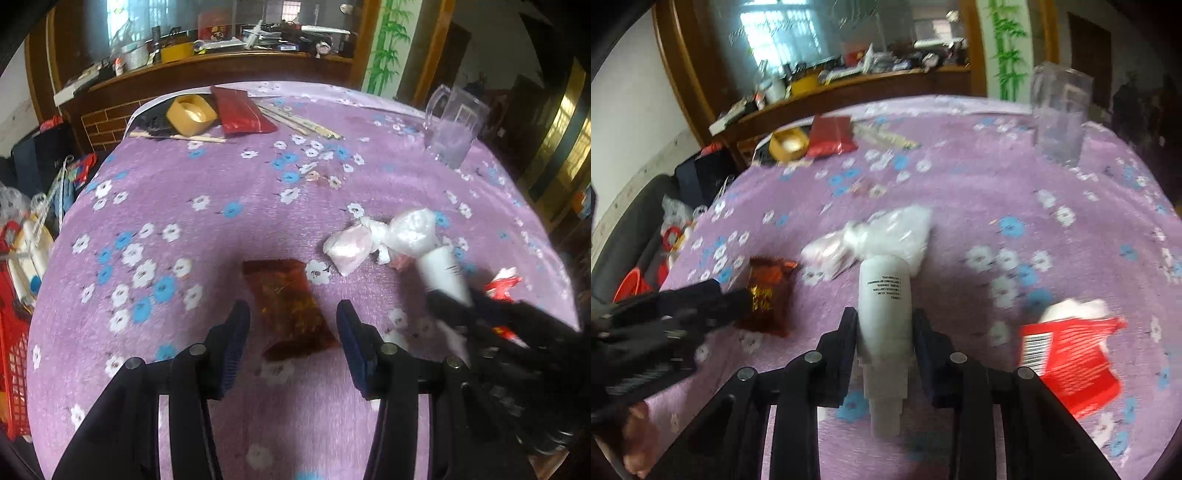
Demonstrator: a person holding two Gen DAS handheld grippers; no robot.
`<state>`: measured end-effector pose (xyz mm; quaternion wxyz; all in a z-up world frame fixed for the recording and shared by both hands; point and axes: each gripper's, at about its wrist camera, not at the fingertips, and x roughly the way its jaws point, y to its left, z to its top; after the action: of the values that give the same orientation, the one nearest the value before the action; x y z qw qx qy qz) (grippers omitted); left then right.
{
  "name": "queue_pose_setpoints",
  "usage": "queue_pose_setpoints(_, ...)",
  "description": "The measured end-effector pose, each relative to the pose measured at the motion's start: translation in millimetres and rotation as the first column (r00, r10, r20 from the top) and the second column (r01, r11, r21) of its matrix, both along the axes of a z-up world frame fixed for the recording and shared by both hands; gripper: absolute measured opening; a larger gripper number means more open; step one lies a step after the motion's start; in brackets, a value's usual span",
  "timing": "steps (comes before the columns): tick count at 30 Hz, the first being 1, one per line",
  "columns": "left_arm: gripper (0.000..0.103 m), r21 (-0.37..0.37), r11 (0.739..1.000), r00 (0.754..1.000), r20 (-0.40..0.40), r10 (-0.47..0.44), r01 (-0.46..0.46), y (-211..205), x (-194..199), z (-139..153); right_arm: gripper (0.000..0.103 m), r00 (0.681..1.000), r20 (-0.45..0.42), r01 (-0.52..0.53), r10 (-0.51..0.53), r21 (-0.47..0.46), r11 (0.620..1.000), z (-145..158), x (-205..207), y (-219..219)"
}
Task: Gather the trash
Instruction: 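Grasp the brown snack wrapper with the left tool while the right tool grasps the white bottle, then hold the brown wrapper in the left tool and white bottle in the right tool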
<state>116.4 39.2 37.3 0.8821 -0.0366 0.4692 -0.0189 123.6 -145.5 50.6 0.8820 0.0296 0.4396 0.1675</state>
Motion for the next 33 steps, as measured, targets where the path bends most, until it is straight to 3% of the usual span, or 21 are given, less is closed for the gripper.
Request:
queue_pose_setpoints(9,0.035,-0.038,0.999,1.0,-0.025,0.012,-0.013,5,16,-26,0.033,1.0,0.025,-0.001,0.001,0.021,1.0,8,-6,-4)
queue_pose_setpoints(33,0.03,0.009,1.0,0.99,0.139,0.006,-0.008,8,1,-13,0.033,1.0,0.03,-0.009,0.01,-0.009,1.0,5,-9,6)
